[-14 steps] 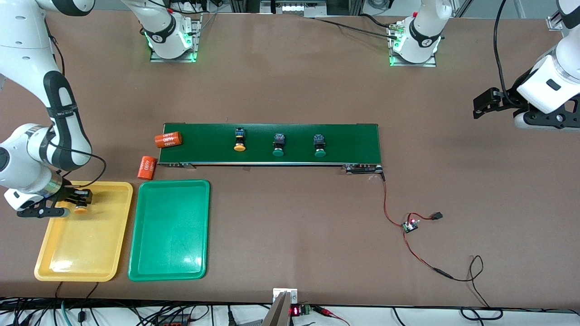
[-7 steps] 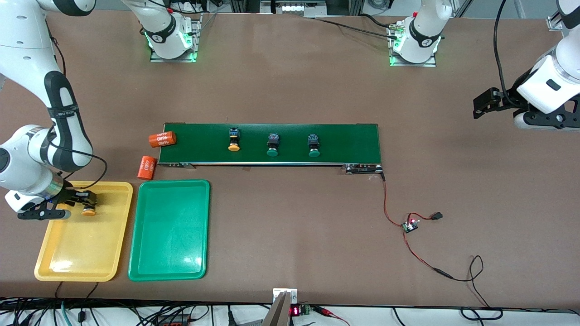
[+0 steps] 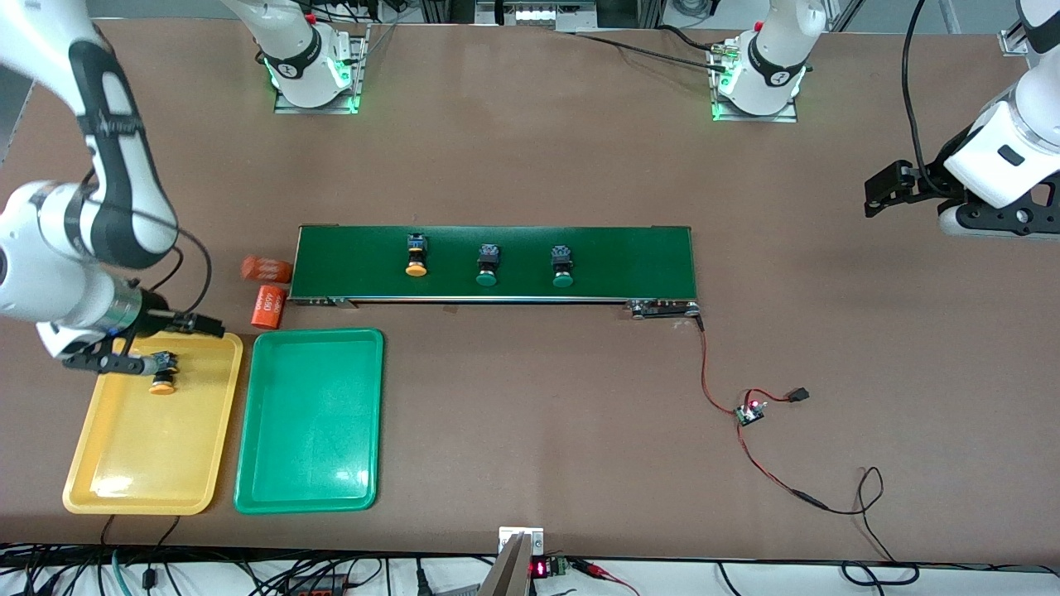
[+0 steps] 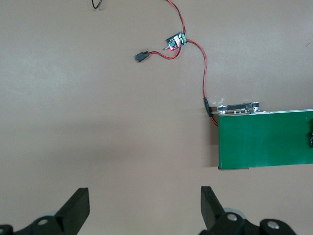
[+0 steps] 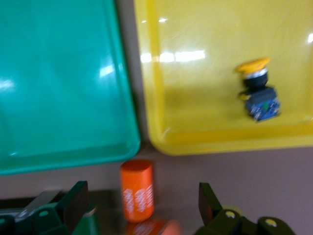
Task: Sort buttons by color to trays
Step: 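Move the right gripper to the belt end and grasp a yellow button, then carry the yellow button to the yellow tray with the right gripper, then release the yellow button in the yellow tray and lift the right gripper, then move the right gripper to the belt end and grasp a green button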
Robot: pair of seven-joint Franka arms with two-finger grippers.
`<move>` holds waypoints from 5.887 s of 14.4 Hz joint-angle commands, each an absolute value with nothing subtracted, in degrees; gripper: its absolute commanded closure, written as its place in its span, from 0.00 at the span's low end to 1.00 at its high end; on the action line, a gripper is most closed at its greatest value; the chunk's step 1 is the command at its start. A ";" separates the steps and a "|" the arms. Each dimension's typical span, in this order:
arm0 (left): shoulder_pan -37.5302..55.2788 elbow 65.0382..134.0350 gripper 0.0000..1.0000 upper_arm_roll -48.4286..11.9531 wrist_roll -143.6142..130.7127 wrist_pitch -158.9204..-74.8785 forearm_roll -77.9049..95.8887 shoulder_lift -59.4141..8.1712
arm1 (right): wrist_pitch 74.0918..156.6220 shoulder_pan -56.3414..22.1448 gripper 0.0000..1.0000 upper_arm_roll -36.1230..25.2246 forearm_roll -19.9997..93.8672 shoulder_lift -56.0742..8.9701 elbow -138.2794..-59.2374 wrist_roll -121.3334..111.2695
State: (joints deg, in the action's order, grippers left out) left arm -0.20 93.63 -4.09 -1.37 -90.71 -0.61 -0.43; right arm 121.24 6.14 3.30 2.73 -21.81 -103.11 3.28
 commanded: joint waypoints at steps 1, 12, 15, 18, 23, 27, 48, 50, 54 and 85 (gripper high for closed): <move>-0.53 94.83 0.00 -4.39 -0.44 -90.53 -1.85 0.97 | 123.22 6.15 0.00 8.06 3.96 -13.11 -115.03 11.04; -0.53 94.83 0.00 -4.48 -0.44 -90.44 -1.85 0.97 | 134.12 -1.23 0.00 21.17 0.18 -12.12 -122.78 28.30; -0.44 94.66 0.00 -4.48 -0.35 -90.53 -1.85 0.88 | 138.31 -2.72 0.00 22.15 0.18 -14.76 -125.31 28.39; 0.00 93.78 0.00 -4.57 -0.44 -90.35 -1.85 0.62 | 142.91 -3.25 0.00 22.15 0.18 -16.26 -128.49 28.30; 0.09 93.78 0.00 -4.48 -0.44 -90.09 -1.85 0.62 | 142.47 -2.03 0.93 22.06 -0.09 -16.44 -128.15 25.41; 0.09 93.78 0.00 -4.48 -0.53 -90.00 -1.85 0.62 | 139.67 2.89 1.00 21.71 0.09 -15.56 -124.12 18.39; -0.26 93.69 0.00 -4.48 -0.53 -88.68 -1.85 0.35 | 150.03 14.76 0.99 5.36 -12.22 -36.12 -103.01 -7.12; -0.18 93.69 0.00 -4.48 -0.53 -88.68 -1.85 0.35 | 150.03 14.76 0.87 5.36 -12.22 -36.91 -101.52 -7.12; -0.18 93.69 0.00 -4.48 -0.53 -88.68 -1.85 0.35 | 150.12 14.68 0.00 5.36 -12.04 -37.62 -99.84 -6.42; 0.00 93.69 0.00 -4.48 -0.61 -88.59 -1.85 0.35 | 136.31 6.50 0.16 28.30 -4.31 -18.19 -124.98 29.27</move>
